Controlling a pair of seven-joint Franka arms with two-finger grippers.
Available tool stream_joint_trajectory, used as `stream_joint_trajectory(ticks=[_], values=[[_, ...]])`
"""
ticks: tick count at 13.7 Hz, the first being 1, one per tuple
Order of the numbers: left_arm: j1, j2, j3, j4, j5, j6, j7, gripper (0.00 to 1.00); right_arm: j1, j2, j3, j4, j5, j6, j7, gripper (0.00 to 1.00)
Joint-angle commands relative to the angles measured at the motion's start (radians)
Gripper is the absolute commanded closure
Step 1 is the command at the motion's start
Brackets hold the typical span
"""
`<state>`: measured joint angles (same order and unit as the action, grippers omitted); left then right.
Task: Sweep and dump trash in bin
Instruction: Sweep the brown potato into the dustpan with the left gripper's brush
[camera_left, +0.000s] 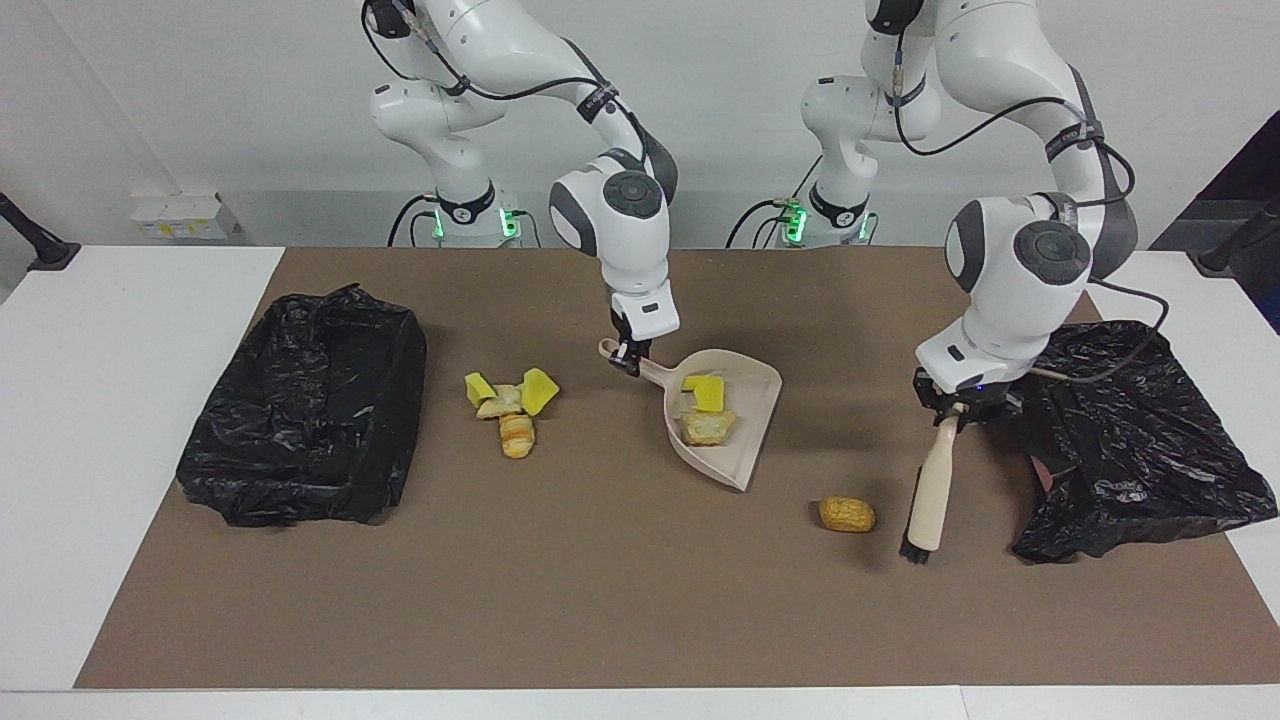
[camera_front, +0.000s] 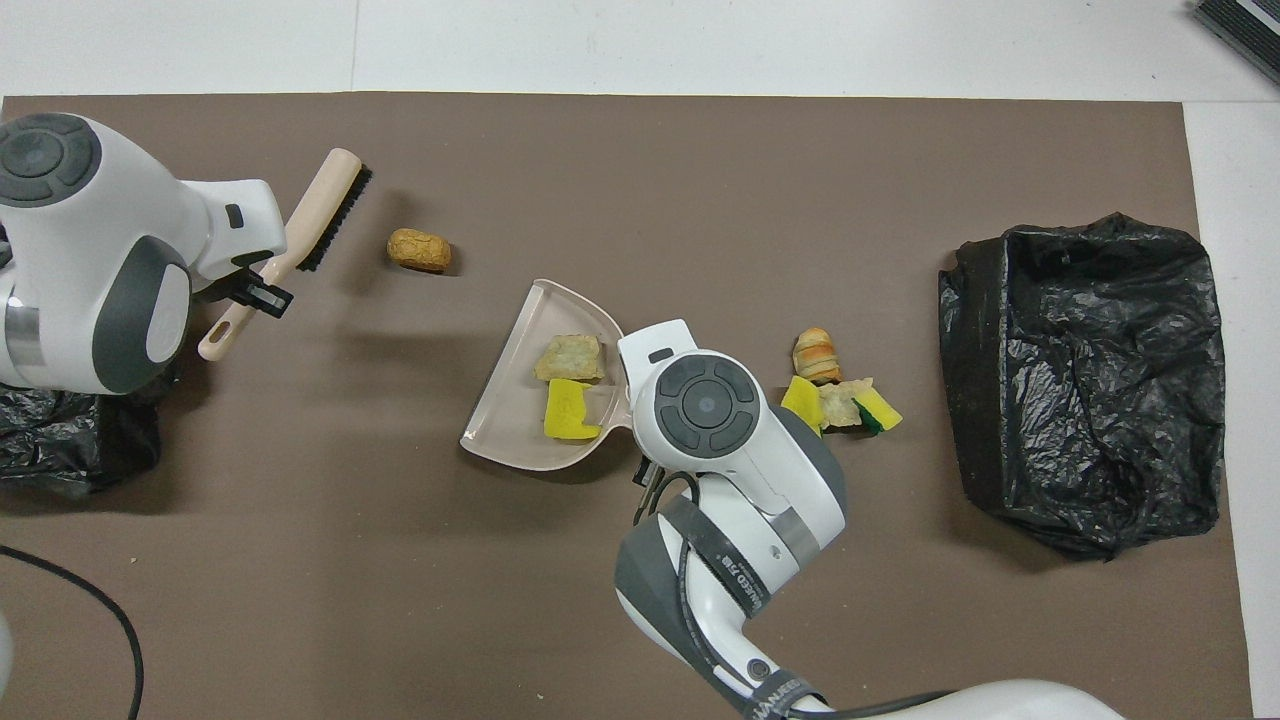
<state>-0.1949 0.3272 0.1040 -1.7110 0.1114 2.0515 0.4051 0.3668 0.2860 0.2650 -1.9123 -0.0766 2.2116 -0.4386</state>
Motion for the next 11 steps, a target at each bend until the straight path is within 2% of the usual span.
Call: stream_joint_trajectory(ticks=[1,6,9,11], values=[[0.006,0.049,-0.013,0.044,0.018,0.051,0.070,1.00,0.000,0.022,0.003,0.024,-0.022,0.016,0.021,1.00],[-0.026,0.030,-0.023,-0.034,0.008,0.058,0.196,1.00,0.000,0.013,0.003,0.013,-0.022,-0.001,0.067,1.00],[-0.031,-0.046,-0.026,-0.183,0.007,0.056,0.337,1.00,0.001,0.010,0.003,0.012,-0.022,-0.024,0.084,1.00],[-0.031,-0.077,-0.029,-0.240,-0.033,0.047,0.389,1.00,0.001,0.010,0.003,0.012,-0.022,-0.036,0.100,1.00]])
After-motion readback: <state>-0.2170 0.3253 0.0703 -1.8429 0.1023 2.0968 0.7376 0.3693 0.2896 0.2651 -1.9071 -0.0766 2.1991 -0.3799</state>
